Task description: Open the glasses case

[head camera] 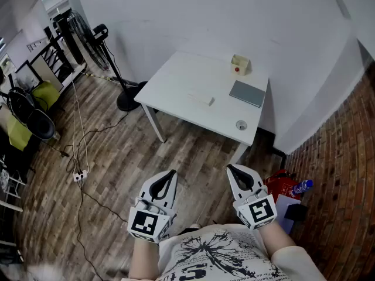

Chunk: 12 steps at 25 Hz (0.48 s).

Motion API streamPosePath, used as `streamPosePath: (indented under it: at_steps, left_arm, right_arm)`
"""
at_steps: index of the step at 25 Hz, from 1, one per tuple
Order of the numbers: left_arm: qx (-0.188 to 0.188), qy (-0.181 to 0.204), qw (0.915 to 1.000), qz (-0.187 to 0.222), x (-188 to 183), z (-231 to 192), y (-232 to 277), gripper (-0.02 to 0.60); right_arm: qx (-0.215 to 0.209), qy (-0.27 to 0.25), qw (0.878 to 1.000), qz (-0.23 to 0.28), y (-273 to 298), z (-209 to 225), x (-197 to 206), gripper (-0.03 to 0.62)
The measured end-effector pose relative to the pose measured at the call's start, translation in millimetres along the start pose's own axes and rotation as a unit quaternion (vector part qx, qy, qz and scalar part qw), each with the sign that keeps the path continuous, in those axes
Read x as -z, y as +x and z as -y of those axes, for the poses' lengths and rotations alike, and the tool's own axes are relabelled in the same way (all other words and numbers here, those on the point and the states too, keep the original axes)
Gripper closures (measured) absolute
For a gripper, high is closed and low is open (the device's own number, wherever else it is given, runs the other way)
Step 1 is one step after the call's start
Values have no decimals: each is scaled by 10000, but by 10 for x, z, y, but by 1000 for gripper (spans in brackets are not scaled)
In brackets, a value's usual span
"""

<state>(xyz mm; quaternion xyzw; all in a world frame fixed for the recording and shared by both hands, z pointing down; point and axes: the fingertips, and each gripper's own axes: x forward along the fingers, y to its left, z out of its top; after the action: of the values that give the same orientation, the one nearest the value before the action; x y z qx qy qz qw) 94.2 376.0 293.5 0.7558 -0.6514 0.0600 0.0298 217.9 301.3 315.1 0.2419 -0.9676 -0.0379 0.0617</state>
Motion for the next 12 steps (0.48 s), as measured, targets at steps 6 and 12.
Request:
streamPosePath:
  at_steps: [6,12]
  left_arm:
    - [5,-8,10000,4,16,-81,-41,568]
    - [57,-25,9999,83,18,-206,-88,568]
  right_arm:
    - [41,9,10000,4,46,-62,-4,582]
    - [247,97,9996,-21,142,-142,-2,580]
